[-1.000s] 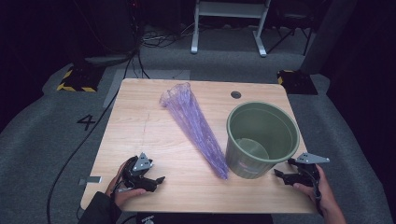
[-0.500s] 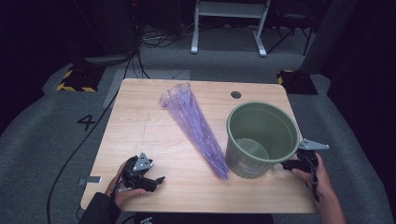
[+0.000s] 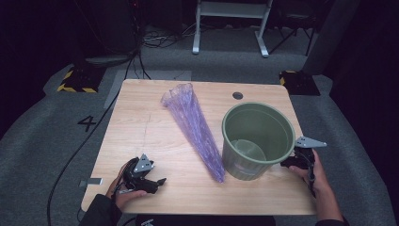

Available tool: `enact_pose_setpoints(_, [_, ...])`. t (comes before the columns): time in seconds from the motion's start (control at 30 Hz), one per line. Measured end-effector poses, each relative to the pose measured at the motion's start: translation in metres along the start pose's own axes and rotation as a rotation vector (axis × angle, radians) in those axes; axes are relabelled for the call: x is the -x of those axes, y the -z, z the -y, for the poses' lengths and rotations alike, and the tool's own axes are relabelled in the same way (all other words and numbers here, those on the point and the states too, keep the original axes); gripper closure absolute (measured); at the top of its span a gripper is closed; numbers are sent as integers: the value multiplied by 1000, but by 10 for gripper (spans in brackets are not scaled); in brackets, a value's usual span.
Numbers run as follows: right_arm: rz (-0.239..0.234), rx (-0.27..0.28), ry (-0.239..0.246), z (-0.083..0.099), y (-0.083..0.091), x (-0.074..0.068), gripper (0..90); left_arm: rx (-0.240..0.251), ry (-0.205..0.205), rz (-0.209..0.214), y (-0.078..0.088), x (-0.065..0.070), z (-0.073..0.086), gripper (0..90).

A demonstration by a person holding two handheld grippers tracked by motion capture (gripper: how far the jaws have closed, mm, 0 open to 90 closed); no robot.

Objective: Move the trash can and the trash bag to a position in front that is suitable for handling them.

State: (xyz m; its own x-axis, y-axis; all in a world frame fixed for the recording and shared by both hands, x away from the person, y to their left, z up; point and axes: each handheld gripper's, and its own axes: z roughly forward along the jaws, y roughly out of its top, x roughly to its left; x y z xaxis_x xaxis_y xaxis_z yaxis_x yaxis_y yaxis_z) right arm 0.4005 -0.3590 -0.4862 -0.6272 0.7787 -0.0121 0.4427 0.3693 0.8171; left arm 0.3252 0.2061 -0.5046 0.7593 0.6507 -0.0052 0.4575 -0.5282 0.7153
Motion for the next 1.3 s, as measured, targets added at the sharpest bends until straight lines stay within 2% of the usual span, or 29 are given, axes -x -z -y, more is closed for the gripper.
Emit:
enact_pose_setpoints(0.33, [-92,1,69,-5,-10,-17,276,-1,1,0,0,0,0,161])
enact_pose_setpoints(0.37, [-102,2,89,-6,-11,-21,275,-1,1,0,0,0,0,161])
enact_pose_setpoints(0.7, [-155,-5,124,-10,-18,-37,269,-2,3,-5,-4,2,-4,153])
enact_pose_setpoints(0.87, [-181,-8,162,-13,-19,-51,262,0,-2,1,-6,2,-6,153])
enact_pose_setpoints(0.93, [-201,-12,183,-14,-19,-56,250,0,1,-4,-6,3,-6,153])
enact_pose_setpoints(0.97, [-207,-15,199,-14,-19,-59,244,-3,2,-20,-6,4,-7,154])
enact_pose_setpoints(1.03, [-201,-23,223,-14,-19,-61,245,5,-4,-35,-7,7,-8,162])
enact_pose_setpoints(1.13, [-183,-29,218,-14,-19,-59,250,15,-12,-24,-8,11,-11,169])
enact_pose_setpoints(1.2, [-160,-16,173,-12,-15,-49,251,19,-25,-16,-8,14,-14,169])
enact_pose_setpoints(1.3, [-142,-3,148,-12,-12,-45,251,38,-27,9,-7,19,-18,174])
